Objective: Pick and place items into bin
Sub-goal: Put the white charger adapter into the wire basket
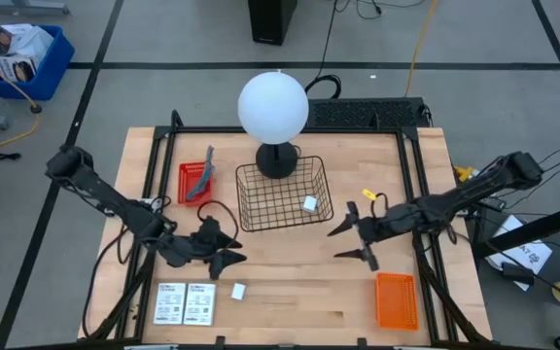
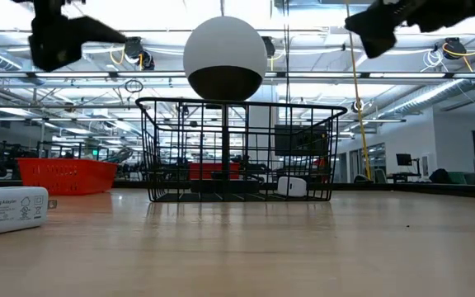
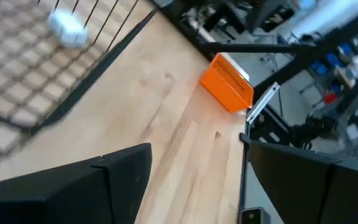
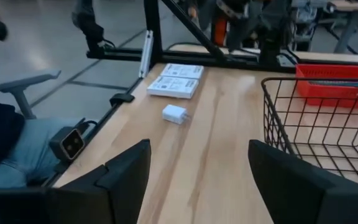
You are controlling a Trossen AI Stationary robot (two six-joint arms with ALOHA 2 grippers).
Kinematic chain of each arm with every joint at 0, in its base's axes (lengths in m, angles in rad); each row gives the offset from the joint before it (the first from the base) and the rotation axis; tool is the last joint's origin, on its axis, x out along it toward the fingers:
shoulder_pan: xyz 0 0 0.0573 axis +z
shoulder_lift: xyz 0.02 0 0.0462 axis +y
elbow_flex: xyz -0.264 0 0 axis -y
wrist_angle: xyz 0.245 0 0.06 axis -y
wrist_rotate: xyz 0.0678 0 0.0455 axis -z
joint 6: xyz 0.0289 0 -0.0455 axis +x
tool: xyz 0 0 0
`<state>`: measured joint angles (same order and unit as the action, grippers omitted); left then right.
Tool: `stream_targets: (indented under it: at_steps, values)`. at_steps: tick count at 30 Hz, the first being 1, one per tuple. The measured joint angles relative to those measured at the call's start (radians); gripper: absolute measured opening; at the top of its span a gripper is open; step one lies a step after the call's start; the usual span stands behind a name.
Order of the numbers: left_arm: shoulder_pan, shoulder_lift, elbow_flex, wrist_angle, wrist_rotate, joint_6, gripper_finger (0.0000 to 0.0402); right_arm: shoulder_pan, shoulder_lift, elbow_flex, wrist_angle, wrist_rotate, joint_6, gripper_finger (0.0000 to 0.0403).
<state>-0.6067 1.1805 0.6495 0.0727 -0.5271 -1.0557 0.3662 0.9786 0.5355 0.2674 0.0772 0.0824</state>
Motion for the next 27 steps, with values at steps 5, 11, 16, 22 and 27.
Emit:
stream_targets:
  at_steps: [5,11,16,22,27]
  values:
    - [-0.004,0.074,0.000,-0.001,0.022,-0.240,0.0273,0.012,-0.070,-0.064,0.019,-0.002,0.002,0.0263]
    - [-0.022,0.217,0.114,-0.146,0.029,-0.428,0.0260,0.045,-0.087,-0.101,0.019,-0.003,0.029,0.0259]
    - [-0.029,0.363,0.323,-0.338,0.074,-0.472,0.0222,0.095,-0.087,-0.115,0.019,-0.003,0.077,0.0262]
    - [-0.039,0.551,0.584,-0.585,0.207,-0.559,0.0205,0.161,-0.087,-0.116,0.020,-0.003,0.084,0.0264]
    - [-0.054,0.710,0.798,-0.908,0.322,-0.648,0.0205,0.202,-0.087,-0.116,0.020,-0.002,0.089,0.0265]
